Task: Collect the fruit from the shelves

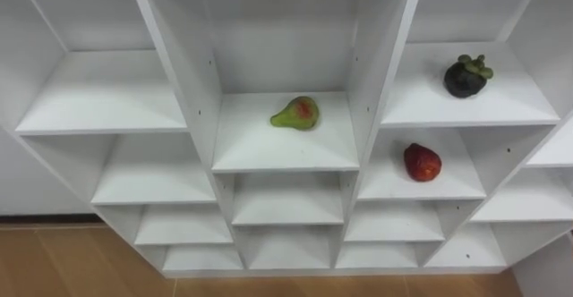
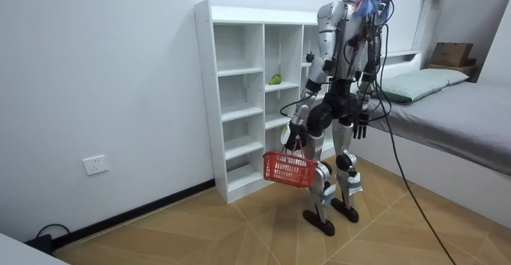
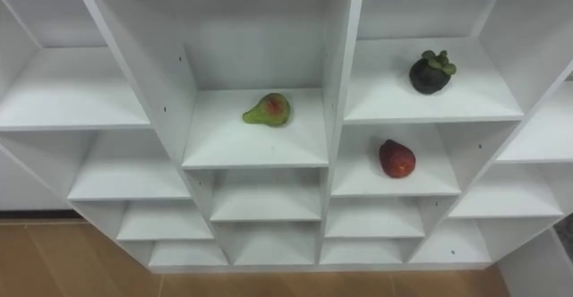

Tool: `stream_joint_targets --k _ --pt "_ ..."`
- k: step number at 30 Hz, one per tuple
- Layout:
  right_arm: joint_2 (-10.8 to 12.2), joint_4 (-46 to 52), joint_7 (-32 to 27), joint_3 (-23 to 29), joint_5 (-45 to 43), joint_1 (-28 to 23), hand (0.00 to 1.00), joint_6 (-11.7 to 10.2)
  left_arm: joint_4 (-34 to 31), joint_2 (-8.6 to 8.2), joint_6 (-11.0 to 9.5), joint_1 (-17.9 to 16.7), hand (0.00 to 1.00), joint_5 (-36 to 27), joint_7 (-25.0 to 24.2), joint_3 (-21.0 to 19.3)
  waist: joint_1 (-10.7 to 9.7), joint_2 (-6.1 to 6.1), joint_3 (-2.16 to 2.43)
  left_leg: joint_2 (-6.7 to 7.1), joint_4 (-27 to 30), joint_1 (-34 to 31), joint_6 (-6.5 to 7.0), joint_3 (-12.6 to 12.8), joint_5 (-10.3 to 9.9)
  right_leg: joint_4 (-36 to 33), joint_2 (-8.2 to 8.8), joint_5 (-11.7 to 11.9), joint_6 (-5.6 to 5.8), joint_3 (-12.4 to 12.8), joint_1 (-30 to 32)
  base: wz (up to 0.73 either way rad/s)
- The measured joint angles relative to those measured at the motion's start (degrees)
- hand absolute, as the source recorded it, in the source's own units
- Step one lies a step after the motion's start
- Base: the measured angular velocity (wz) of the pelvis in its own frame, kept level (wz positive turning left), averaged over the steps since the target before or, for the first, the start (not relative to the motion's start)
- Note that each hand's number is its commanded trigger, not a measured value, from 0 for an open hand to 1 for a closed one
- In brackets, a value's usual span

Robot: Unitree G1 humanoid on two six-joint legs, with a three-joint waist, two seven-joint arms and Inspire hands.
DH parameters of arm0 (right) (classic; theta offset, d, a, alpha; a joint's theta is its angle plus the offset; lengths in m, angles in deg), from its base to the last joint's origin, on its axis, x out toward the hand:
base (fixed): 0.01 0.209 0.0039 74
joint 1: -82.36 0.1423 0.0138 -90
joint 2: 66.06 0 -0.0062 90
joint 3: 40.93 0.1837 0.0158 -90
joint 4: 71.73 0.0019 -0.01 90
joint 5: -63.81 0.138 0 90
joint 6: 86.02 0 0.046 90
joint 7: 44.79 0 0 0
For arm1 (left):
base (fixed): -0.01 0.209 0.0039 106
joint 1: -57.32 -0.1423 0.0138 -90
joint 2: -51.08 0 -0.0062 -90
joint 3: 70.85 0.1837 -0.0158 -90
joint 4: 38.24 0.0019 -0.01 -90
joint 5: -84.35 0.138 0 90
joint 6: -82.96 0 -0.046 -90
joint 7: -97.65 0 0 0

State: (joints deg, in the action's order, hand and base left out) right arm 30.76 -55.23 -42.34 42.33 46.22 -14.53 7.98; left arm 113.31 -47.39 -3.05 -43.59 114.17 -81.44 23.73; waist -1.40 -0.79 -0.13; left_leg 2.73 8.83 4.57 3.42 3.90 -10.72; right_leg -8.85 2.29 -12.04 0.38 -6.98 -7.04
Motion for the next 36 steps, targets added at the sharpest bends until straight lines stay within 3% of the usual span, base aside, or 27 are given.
stream_joint_targets --k 6,13,16,18,21,25,28,36 --pt "0.36 0.59 -4.22 1.97 0.24 -0.57 0.0 -1.49 0.26 0.12 -0.86 0.1 1.0 -0.07 1.29 -0.29 -0.03 -0.65 -0.07 -0.04 0.01 0.03 0.0 0.32 0.0 0.06 -0.04 0.01 0.0 0.39 0.03 -0.02" --pt "0.45 8.83 -10.84 4.82 -0.59 -2.82 0.0 -3.49 -0.22 0.25 -2.4 0.22 1.0 -0.06 2.7 -0.48 0.1 -0.76 0.01 -0.17 -0.08 -0.8 0.02 1.15 -0.02 -0.02 -0.34 0.06 -0.05 2.24 1.2 -0.06" --pt "0.73 16.34 -14.45 6.92 1.44 -4.17 0.0 -5.89 -0.86 0.21 -3.64 0.45 1.0 -0.47 3.37 -1.18 -0.07 -0.39 0.08 -0.27 -0.07 -1.36 0.01 1.74 -0.02 0.08 -0.45 0.34 -0.1 2.49 2.0 -0.07" --pt "0.88 28.47 -15.73 6.95 3.29 -7.28 0.0 -7.31 -1.32 0.18 -5.09 0.57 1.0 -0.99 4.07 -1.3 0.0 -0.29 0.06 -0.31 -0.14 -1.46 0.01 2.14 -0.02 0.11 -0.49 0.4 -0.11 2.49 2.2 -0.07" --pt "1.77 41.92 -16.76 6.91 5.78 -11.36 0.0 -11.61 -5.04 0.05 -6.86 -0.26 1.0 -1.29 5.22 -2.21 -0.4 -0.39 0.05 -0.41 -0.37 -1.41 -0.02 2.16 -0.04 0.17 -0.51 0.4 -0.11 2.49 2.3 0.0" --pt "3.22 53.83 -16.8 6.95 6.22 -13.85 0.0 -15.4 -8.35 -0.09 -12.15 -0.98 1.0 -2.24 6.15 -3.83 -0.59 -0.32 0.2 -0.49 -0.72 -1.82 -0.03 2.64 -0.05 -0.05 -0.61 0.42 -0.12 3.64 3.11 -0.08" --pt "3.22 59.56 -17.36 6.38 6.45 -15.29 0.0 -17.04 -8.88 -0.04 -13.68 -1.11 1.0 -3.26 6.46 -3.92 -0.68 -0.23 0.18 -0.57 -0.84 -1.97 -0.03 3.49 -0.04 -0.15 -0.66 0.58 -0.1 3.8 3.38 -0.12" --pt "2.05 70.69 -22.3 4.72 10.11 -16.01 0.0 -18.57 -6.76 0.36 -14.37 -1.1 1.0 -9.22 7.54 -1.97 -0.34 0.4 0.3 -1.03 -1.13 -1.88 -0.08 4.68 -0.08 -0.83 -1.19 0.97 -0.2 5.19 4.21 -0.1"
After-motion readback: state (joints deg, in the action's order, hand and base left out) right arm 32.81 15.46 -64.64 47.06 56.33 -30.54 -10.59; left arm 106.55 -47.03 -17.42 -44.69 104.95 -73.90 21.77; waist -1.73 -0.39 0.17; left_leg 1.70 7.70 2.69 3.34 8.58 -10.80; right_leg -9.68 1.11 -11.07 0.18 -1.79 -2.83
